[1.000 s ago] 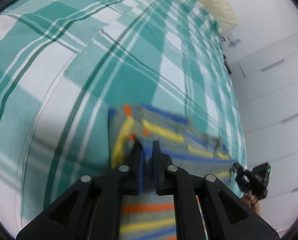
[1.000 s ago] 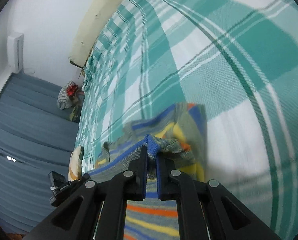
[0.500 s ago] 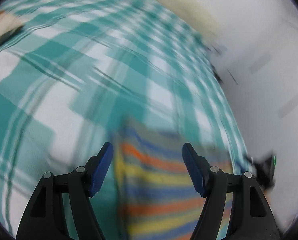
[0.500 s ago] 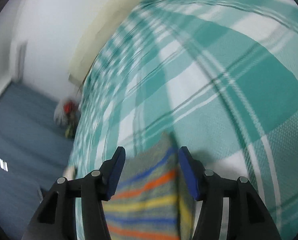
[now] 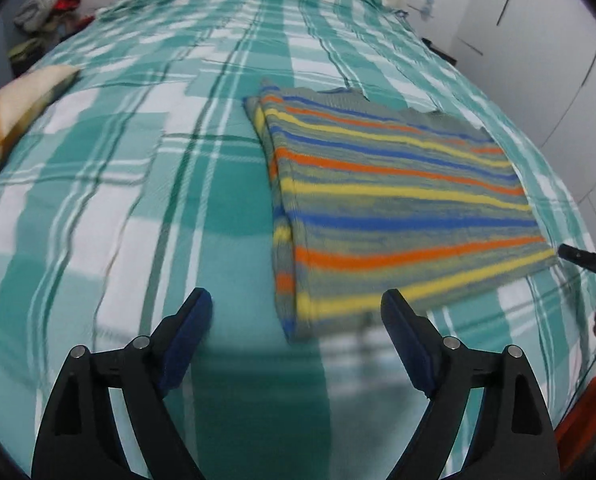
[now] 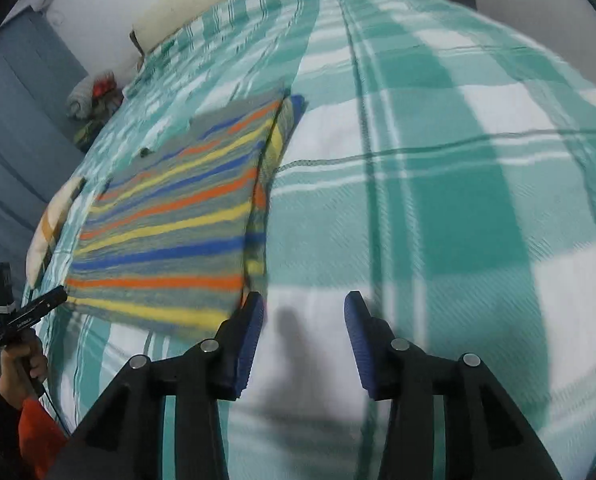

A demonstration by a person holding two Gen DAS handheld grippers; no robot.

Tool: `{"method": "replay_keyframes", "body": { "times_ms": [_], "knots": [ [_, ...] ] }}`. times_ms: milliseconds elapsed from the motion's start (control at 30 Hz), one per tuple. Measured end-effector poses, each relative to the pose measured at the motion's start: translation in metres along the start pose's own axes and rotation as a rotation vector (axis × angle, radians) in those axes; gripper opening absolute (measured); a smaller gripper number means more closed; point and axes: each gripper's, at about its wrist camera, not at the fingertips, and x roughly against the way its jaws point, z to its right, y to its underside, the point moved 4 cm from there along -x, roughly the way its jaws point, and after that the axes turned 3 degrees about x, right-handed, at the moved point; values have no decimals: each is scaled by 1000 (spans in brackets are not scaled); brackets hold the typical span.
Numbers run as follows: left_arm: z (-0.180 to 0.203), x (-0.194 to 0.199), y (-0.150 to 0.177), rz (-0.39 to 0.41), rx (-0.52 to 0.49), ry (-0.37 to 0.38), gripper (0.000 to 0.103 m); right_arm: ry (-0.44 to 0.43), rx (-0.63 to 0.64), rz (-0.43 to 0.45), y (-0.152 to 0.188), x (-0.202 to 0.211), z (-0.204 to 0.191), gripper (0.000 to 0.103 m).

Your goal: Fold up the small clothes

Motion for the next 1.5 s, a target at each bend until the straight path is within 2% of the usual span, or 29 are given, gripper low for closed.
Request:
{"method": "replay_keyframes", "body": {
  "times_ms": [133, 333, 500, 833, 967, 1100, 1200, 1333, 1433, 1467, 1500],
  "knots": [
    [25, 17, 10, 27, -71, -83, 88, -1, -8, 36, 20, 18, -4, 44],
    [52, 37, 14, 48, -131, -110, 88, -9, -41, 37, 44, 30, -14, 44],
    [65, 53, 14, 72, -167, -136, 88, -13, -18, 39, 56, 36, -26, 44],
    [89, 54, 19, 72, -221, -140, 89, -19, 12, 27, 68, 41, -35, 46],
    [125, 39, 28, 45, -293, -66, 89, -15, 0, 25, 65, 37, -26, 50],
    [193, 15, 35, 25, -436, 62, 89, -11, 14, 30, 35, 31, -16, 51],
    [259, -10, 34, 61, -615, 119, 89, -34, 18, 40, -6, 24, -8, 56],
    [313, -52, 26, 58, -721, 152, 89, -107, -26, 2, -61, -4, 10, 59],
    [341, -85, 23, 48, -776, 128, 88, -168, -58, -23, -94, -30, 21, 59],
    [346, -92, 22, 47, -782, 128, 87, -187, -67, -33, -104, -39, 23, 59],
    [349, -95, 21, 48, -778, 137, 81, -201, -73, -42, -112, -48, 25, 59]
  ]
}}
